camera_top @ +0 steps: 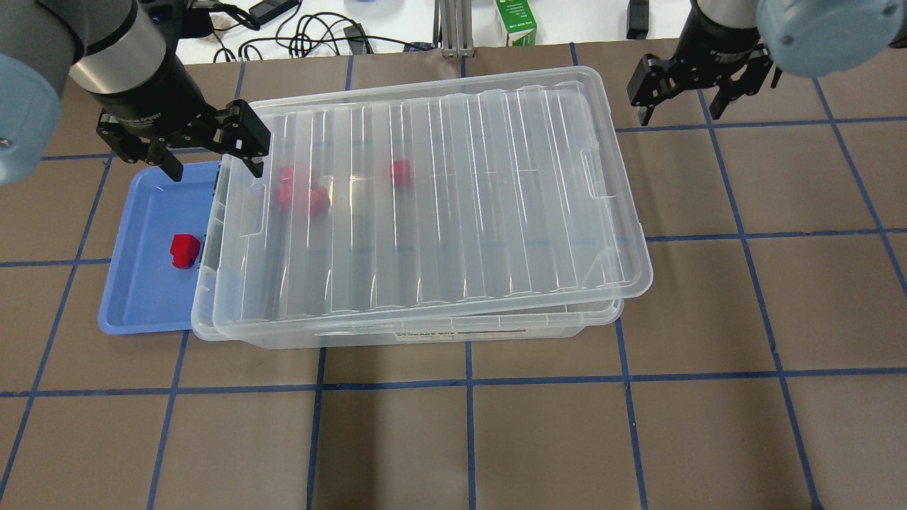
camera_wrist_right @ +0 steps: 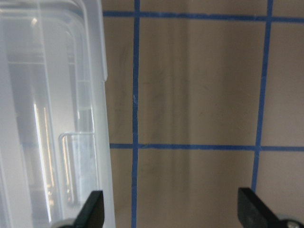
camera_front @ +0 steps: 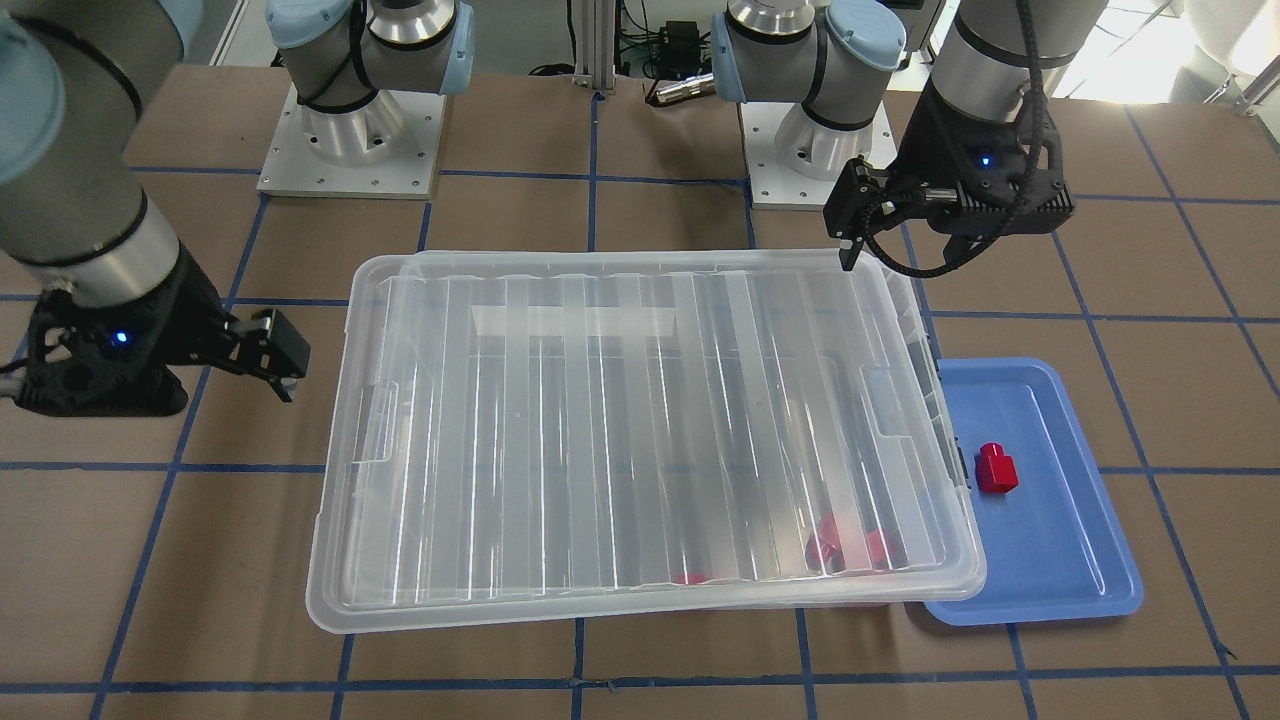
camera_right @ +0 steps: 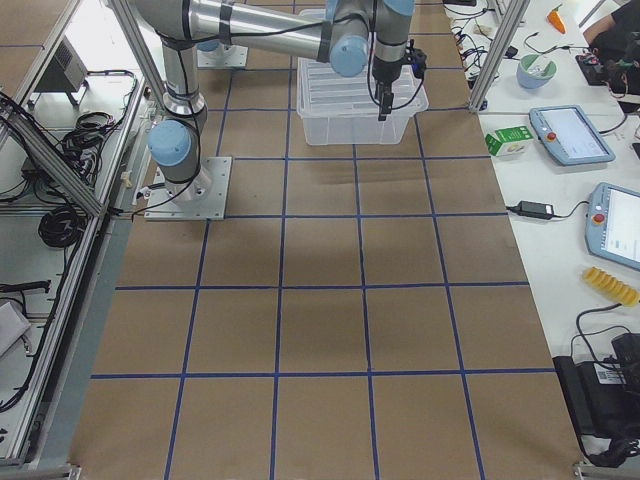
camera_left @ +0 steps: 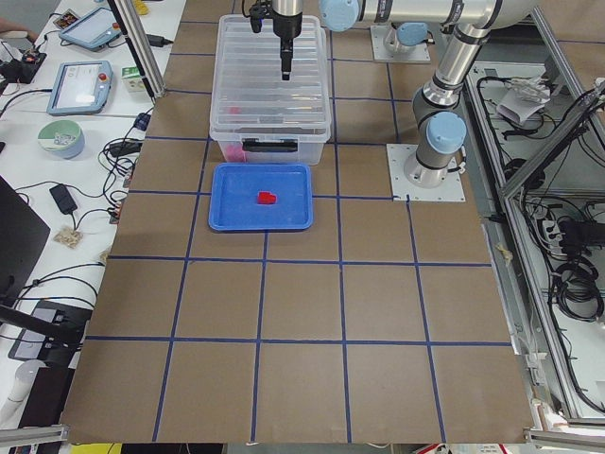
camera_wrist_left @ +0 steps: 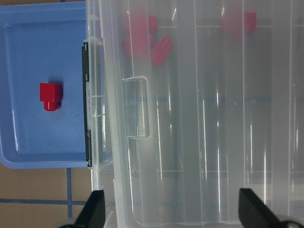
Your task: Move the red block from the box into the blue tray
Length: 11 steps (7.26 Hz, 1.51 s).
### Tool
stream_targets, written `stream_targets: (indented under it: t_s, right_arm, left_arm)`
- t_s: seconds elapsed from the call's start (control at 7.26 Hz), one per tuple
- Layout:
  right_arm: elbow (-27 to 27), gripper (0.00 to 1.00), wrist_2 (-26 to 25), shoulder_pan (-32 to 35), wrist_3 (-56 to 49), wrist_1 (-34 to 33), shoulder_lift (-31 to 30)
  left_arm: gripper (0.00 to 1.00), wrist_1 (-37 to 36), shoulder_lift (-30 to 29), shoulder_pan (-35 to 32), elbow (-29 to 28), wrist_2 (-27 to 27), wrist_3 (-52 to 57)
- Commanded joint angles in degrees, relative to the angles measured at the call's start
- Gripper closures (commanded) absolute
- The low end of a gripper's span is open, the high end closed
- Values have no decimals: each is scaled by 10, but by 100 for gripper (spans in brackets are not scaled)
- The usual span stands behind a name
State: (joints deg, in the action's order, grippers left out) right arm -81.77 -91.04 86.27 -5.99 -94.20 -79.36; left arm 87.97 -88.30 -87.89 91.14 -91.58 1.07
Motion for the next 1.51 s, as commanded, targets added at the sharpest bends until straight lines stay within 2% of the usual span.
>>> stream_targets:
  t_s: [0.0, 0.14, 0.41, 0.83, 1.38]
  right_arm:
    - [36, 0, -2, 34, 26, 100, -70]
    - [24, 0, -4, 63, 31, 110, -79]
    - [23, 0, 1, 72, 134, 102, -81]
    - [21, 0, 2, 72, 106, 70, -75]
    - [20, 0, 2, 72, 105, 69, -76]
  left_arm:
    - [0, 0, 0, 0, 0, 0, 0]
    - [0, 0, 0, 0, 0, -1, 0]
    - [0, 0, 1, 0, 0, -2, 0]
    - [0, 0, -3, 0, -1, -3, 0]
    - [0, 32, -6, -3, -15, -5, -2]
